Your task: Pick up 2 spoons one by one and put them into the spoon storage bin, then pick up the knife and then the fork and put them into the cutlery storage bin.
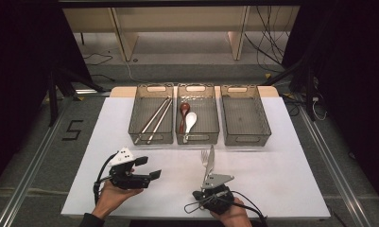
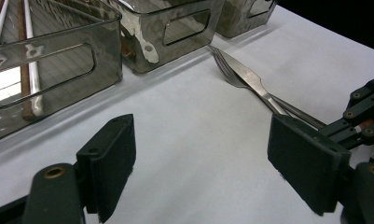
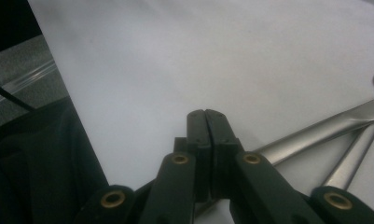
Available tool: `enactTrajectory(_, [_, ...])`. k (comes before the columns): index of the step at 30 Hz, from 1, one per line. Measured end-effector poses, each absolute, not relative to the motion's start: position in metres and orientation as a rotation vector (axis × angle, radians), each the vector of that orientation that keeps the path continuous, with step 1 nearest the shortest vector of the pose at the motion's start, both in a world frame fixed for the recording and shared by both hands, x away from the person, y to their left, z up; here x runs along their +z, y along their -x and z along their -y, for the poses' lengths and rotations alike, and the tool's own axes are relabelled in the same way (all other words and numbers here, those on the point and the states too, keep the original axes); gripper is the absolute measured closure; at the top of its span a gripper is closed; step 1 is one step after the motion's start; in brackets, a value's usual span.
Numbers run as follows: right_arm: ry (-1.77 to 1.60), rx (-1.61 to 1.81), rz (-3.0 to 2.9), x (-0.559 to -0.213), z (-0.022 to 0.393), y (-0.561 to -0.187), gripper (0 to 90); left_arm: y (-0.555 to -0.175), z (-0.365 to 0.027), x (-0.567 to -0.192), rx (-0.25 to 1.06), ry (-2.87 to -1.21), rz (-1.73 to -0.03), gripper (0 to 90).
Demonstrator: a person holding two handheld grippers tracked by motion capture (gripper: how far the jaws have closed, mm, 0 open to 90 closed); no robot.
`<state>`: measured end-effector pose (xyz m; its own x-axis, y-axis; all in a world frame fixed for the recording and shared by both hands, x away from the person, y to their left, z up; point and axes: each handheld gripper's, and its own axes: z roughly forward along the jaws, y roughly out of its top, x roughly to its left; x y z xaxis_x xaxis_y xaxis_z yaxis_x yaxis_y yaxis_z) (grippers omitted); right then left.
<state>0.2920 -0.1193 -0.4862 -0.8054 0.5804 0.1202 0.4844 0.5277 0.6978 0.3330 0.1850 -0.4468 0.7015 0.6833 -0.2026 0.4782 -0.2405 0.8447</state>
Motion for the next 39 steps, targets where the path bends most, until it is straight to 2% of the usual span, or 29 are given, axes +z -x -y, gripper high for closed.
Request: enactTrajectory(39, [-0.913,1.019,-2.675,-0.4858,0.1205,-0.2906,90.0,-0.3329,-0.1835,-0.4483,0.254,-1.91,-0.894,23.1])
